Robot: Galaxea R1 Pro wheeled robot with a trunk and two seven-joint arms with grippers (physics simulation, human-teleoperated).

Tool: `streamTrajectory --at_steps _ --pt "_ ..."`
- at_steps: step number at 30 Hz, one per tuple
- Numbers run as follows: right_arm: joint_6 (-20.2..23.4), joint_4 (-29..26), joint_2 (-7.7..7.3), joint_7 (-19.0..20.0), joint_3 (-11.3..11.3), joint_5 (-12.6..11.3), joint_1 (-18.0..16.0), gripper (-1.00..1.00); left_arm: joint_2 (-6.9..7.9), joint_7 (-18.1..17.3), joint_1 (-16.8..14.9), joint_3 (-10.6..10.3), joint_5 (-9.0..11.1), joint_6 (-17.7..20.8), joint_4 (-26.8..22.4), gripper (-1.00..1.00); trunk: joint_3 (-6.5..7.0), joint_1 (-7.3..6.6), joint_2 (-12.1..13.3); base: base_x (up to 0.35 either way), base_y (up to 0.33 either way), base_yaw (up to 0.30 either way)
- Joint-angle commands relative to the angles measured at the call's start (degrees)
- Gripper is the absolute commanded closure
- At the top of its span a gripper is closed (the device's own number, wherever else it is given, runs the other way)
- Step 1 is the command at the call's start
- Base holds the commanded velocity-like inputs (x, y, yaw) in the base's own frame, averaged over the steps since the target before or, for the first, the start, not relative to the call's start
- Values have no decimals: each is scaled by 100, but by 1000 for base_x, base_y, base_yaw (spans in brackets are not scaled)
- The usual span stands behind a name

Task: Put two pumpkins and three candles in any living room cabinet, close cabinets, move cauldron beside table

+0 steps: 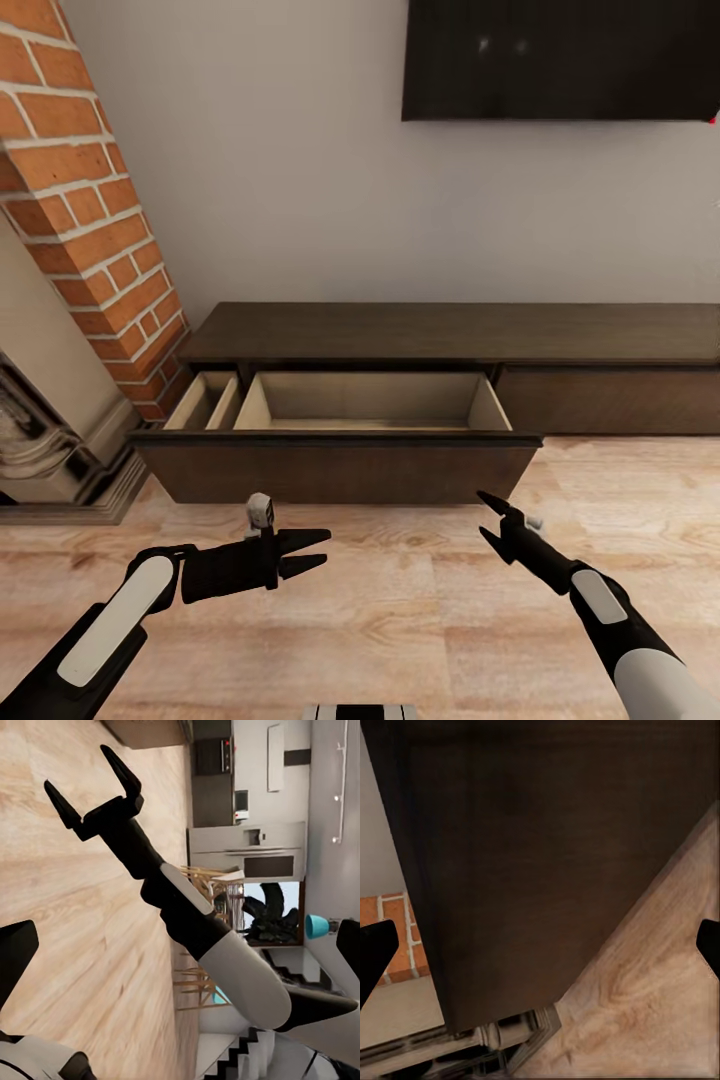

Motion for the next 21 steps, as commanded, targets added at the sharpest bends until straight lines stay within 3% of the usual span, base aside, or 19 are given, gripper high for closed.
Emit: streamTrajectory --at_steps 1,16,21 --pt "45 0 1 -13 -19 -8 -3 -100 2 -41 -4 -6 -32 3 2 -100 18 -3 0 0 0 0" --pt "326 -44 1 -77 25 11 -3 -100 3 -4 -91 -14 -42 2 24 -100 351 -42 20 -4 0 0" --pt "437 -61 -4 -87 418 15 -8 -100 -15 2 -95 -14 -67 1 47 -100 462 -55 27 0 0 0"
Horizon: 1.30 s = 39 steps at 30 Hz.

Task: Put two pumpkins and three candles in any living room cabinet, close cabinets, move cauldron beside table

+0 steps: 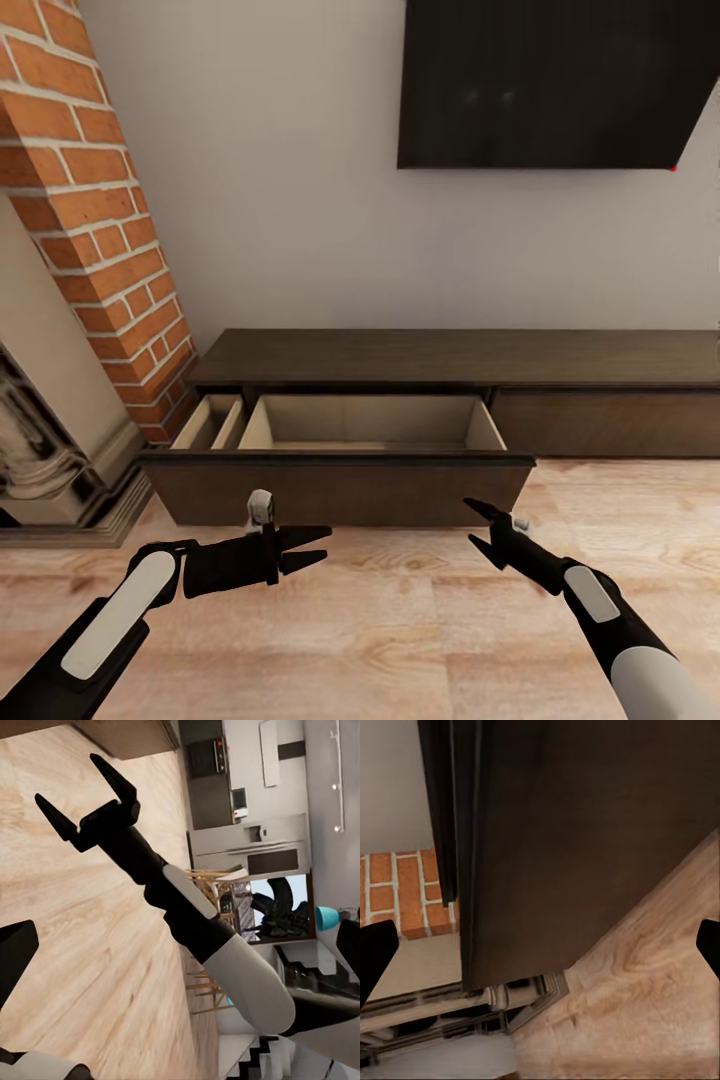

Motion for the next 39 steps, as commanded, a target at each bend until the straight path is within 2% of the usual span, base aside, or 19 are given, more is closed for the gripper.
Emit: streamTrajectory --at_steps 1,8,13,23,31,34,39 --pt "49 -3 2 5 -7 -1 -4 -100 5 -41 -5 -6 -31 3 9 -100 18 -3 0 0 0 0" --pt "117 -149 5 -1 123 -7 -8 -100 39 -38 -77 -6 -36 4 65 -100 173 -22 9 0 0 0" --pt "364 -162 2 29 140 -8 -8 -100 31 -38 -93 -6 -40 3 103 -100 284 -34 16 0 0 0" --pt "384 -155 23 31 143 -5 -8 -100 31 -30 -141 -15 -45 4 172 -100 505 -60 29 -5 0 0" --pt "400 -156 3 76 127 -23 -8 -100 32 -29 -149 -15 -49 4 183 -100 683 -81 40 -274 0 0" --pt "572 -153 -3 77 118 -26 -8 -100 38 -29 -150 -15 -49 4 183 -100 749 -89 44 -335 0 0" --pt "742 -147 -104 78 106 -74 -6 -100 28 -29 -150 -15 -55 4 177 -100 860 -101 51 -335 0 0"
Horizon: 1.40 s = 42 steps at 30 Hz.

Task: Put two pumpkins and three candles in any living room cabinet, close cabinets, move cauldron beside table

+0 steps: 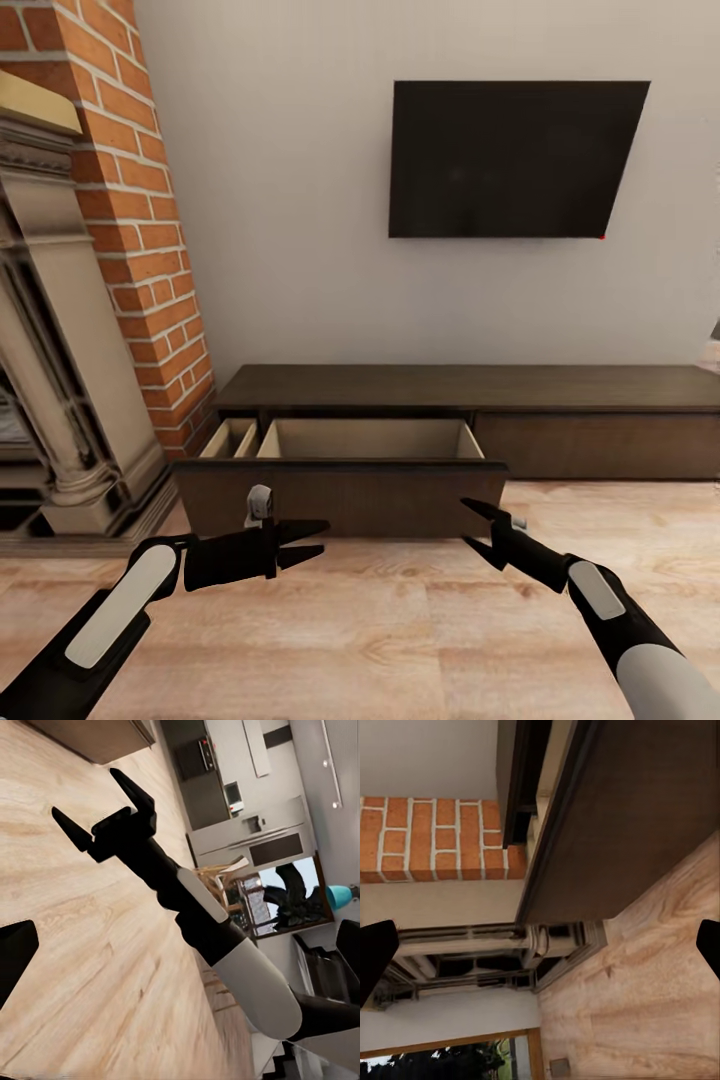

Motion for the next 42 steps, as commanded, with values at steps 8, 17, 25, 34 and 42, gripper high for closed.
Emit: streamTrajectory --at_steps 8,17,25,34,42 --pt "39 3 -32 6 -29 12 -2 -100 35 -71 -5 -25 7 2 -115 -100 40 -10 1 -97 0 0" --pt "40 44 -33 2 -29 10 -4 -100 46 -78 -5 -126 16 2 -143 -100 40 -10 1 -3 0 0" --pt "15 35 -32 -20 -29 10 -5 -100 45 -78 -5 -96 18 0 -99 -100 40 -10 1 0 -27 0" --pt "9 38 -30 -5 -37 2 -5 -100 54 -87 -5 -68 27 -3 -96 -100 40 -10 1 0 -87 0" --pt "0 28 -25 3 -38 2 -6 -100 57 -87 -5 -61 31 -7 -86 -100 40 -10 1 0 17 0"
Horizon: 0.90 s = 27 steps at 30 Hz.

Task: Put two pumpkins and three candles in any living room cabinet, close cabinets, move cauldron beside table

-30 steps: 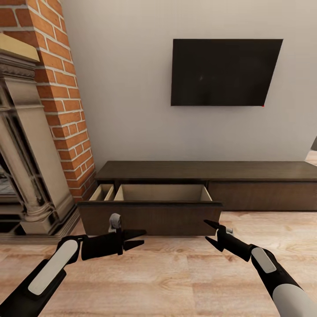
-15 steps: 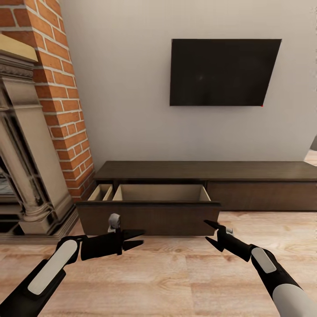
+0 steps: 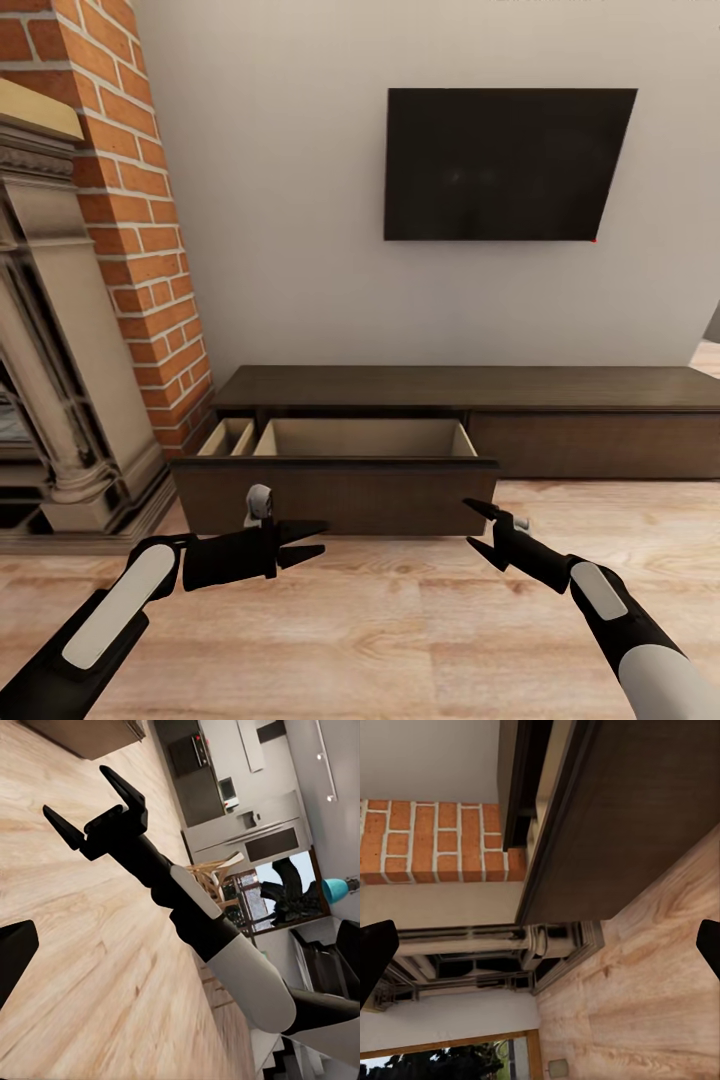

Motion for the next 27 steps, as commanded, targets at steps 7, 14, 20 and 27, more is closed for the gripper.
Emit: streamTrajectory --at_steps 7,14,20,27 --pt "34 -15 3 22 -23 13 -4 -100 1 -43 -5 -6 -26 7 8 -100 16 -1 -2 0 203 17" --pt "26 -21 18 34 -23 13 -3 -100 3 -43 -5 -5 -26 6 10 -100 21 -1 -2 0 231 246" --pt "33 -14 -3 34 -30 5 -3 -100 4 -51 -5 -5 -25 8 9 -100 22 -1 -2 -49 176 290" --pt "34 0 -3 33 -25 -1 -2 -100 1 -52 -5 -5 -26 3 8 -100 22 -1 -2 -88 66 235"
